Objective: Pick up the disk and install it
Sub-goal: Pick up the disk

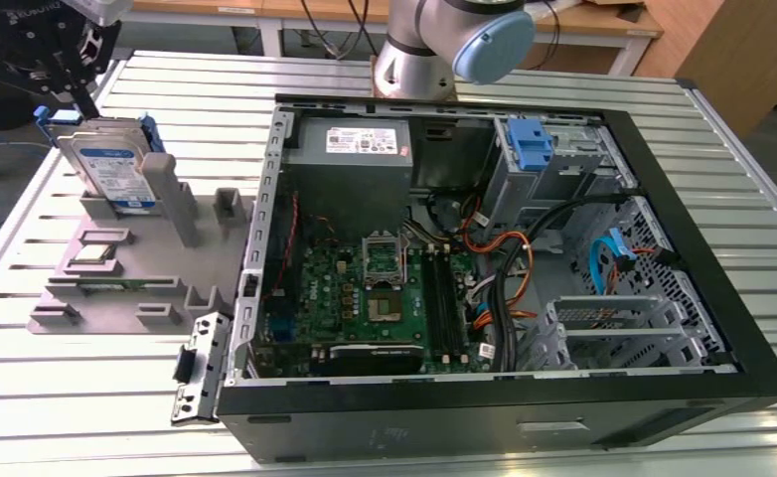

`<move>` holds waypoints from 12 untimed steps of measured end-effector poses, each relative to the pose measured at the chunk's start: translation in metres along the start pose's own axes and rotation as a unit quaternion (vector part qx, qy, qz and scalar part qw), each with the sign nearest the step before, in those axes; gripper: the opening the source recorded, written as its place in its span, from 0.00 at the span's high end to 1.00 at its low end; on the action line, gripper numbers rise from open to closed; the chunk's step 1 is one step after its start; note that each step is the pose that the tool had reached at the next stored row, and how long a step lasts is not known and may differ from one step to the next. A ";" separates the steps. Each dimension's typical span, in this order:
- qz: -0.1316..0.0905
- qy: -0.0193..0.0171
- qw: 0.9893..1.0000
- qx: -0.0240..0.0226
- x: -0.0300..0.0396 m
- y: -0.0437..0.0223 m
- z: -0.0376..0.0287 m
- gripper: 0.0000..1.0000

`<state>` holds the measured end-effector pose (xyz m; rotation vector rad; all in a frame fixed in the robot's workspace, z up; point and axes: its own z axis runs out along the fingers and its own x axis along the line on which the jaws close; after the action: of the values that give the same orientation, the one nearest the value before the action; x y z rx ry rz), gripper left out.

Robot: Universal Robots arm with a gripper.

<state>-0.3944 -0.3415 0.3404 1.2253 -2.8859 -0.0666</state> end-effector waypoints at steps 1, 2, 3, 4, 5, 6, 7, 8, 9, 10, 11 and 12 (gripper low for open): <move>-0.008 0.000 1.000 0.000 0.0000 0.0000 0.0000 0.90; -0.016 0.001 1.000 0.000 0.0000 0.0000 0.0000 0.90; -0.024 0.001 1.000 0.000 0.0000 0.0000 0.0000 0.90; -0.032 0.001 0.999 0.000 0.0000 0.0000 0.0001 0.90; -0.041 0.002 0.999 0.000 0.0000 0.0000 0.0000 0.90; -0.049 0.002 0.999 -0.001 0.0000 0.0000 0.0001 0.90; -0.057 0.002 0.998 -0.001 0.0000 0.0000 0.0001 0.90; -0.065 0.003 0.998 -0.001 0.0000 0.0000 0.0001 0.90; -0.073 0.003 0.997 -0.001 0.0000 0.0000 0.0001 0.90; -0.081 0.003 0.997 -0.001 0.0000 0.0000 0.0001 0.90; -0.089 0.004 0.996 -0.001 0.0000 0.0000 0.0001 0.90; -0.097 0.004 0.995 -0.001 0.0000 0.0000 0.0001 0.90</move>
<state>-0.3944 -0.3416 0.3403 1.4987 -2.7492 -0.0654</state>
